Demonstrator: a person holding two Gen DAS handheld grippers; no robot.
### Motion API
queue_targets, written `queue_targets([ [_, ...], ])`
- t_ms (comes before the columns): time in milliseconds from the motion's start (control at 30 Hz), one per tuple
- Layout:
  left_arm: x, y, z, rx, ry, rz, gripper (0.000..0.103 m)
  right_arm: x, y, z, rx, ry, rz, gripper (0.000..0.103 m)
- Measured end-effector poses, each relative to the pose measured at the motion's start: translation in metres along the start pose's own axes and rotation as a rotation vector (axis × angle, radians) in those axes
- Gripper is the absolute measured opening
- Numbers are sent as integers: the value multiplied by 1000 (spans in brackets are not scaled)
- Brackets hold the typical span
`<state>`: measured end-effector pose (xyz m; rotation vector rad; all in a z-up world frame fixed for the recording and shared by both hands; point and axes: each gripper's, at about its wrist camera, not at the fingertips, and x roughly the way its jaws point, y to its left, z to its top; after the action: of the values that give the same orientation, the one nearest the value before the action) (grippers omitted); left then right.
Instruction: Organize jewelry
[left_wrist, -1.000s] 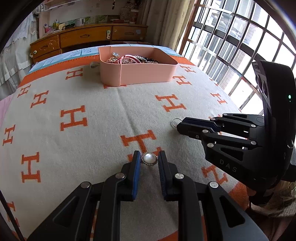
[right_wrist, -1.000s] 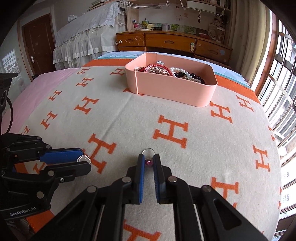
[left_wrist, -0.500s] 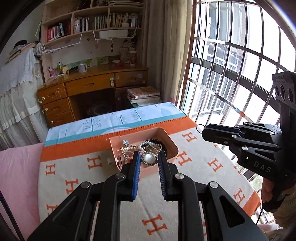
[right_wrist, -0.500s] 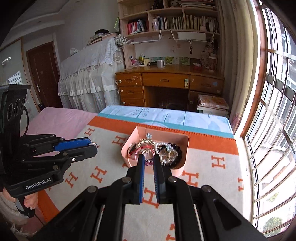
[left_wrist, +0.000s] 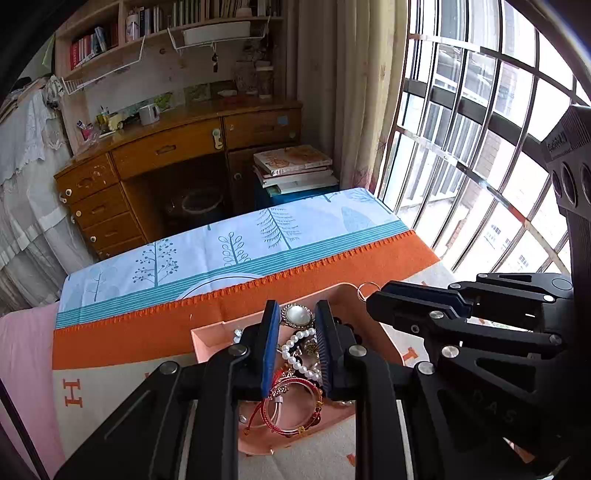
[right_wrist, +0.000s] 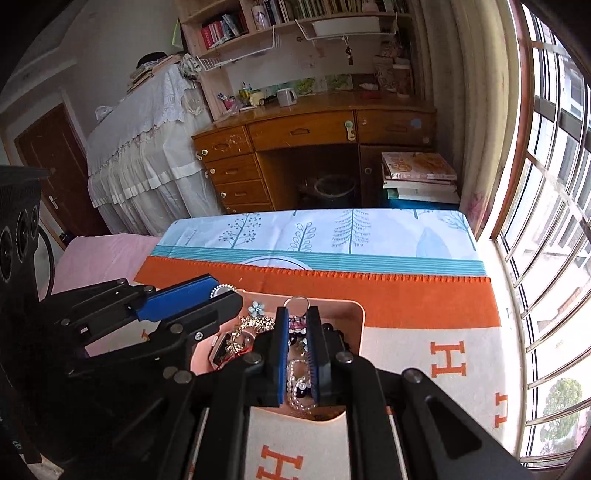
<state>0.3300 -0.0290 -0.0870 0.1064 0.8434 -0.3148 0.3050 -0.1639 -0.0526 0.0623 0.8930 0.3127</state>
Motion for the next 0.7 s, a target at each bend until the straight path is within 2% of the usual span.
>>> queue_targets([
  [67,16,0,-5,4,29,14,25,16,-6,-5,15,31,-3,11],
  [100,22,1,-8,8,42,27,34,22,-9,-7,18,47,-3,11],
  [133,28,2,-10,10,54,51,49,28,-11,-10,22,67,-3,11],
  [167,31,3,-12,10,64,79,56,32,-14,-12,31,84,-5,11],
  [233,32,5,-19,11,67,113,82,38,-22,-15,49,104,-9,11],
  [267,31,6,-21,8,60,116,86,38,-25,-17,57,108,-7,12],
  [300,28,8,-23,0,52,120,88,39,-28,-17,66,111,-3,13],
  [367,22,12,-26,-22,47,125,90,37,-32,-21,84,107,5,26],
  [433,17,16,-27,-46,51,133,92,33,-34,-26,101,98,10,31],
  [600,-9,10,-35,-64,29,165,95,16,-28,-35,98,83,7,34],
  [700,-33,5,-43,-79,2,181,95,-1,-19,-42,80,60,-14,39],
])
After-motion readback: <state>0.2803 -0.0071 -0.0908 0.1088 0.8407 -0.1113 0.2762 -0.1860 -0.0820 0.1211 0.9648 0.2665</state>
